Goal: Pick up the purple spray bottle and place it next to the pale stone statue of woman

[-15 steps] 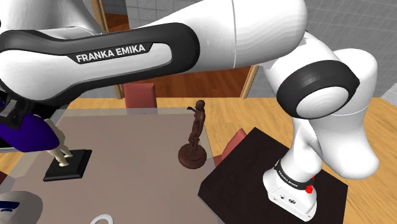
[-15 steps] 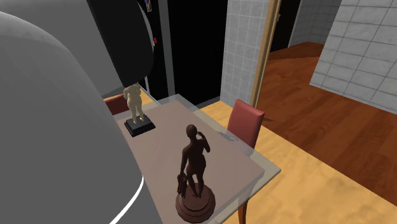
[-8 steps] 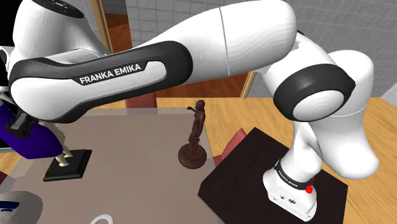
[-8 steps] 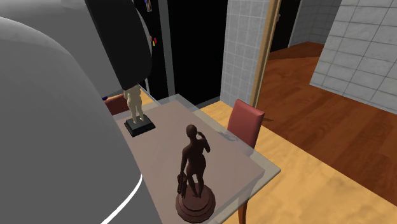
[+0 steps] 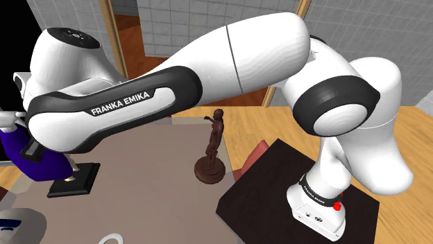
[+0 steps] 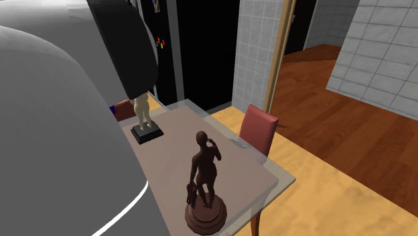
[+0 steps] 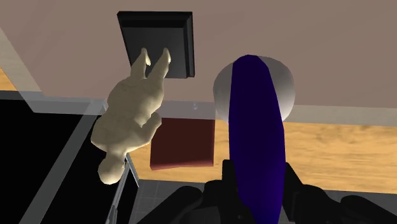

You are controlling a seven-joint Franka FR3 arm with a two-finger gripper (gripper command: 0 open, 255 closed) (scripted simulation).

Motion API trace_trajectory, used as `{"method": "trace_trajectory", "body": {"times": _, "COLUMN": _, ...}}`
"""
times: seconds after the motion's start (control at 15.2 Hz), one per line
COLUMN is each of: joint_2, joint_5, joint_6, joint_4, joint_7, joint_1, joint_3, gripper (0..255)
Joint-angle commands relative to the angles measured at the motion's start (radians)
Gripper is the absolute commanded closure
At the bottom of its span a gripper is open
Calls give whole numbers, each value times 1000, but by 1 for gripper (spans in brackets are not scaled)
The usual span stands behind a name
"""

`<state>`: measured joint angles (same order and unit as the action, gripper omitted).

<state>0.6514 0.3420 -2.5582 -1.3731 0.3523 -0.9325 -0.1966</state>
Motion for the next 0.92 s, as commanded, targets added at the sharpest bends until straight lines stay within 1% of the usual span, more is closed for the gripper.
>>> {"method": "trace_trajectory", "body": {"times": 0.0, "joint_2": 7, "joint_5": 7, "joint_6": -23, "joint_4": -15, "joint_7": 9, "joint_1": 3, "joint_3": 5, "gripper": 255}}
{"method": "trace_trajectory", "body": {"times": 0.86, "joint_2": 87, "joint_5": 45, "joint_6": -145, "joint_4": -55, "joint_7": 55, "joint_1": 22, "joint_3": 44, "gripper": 255}}
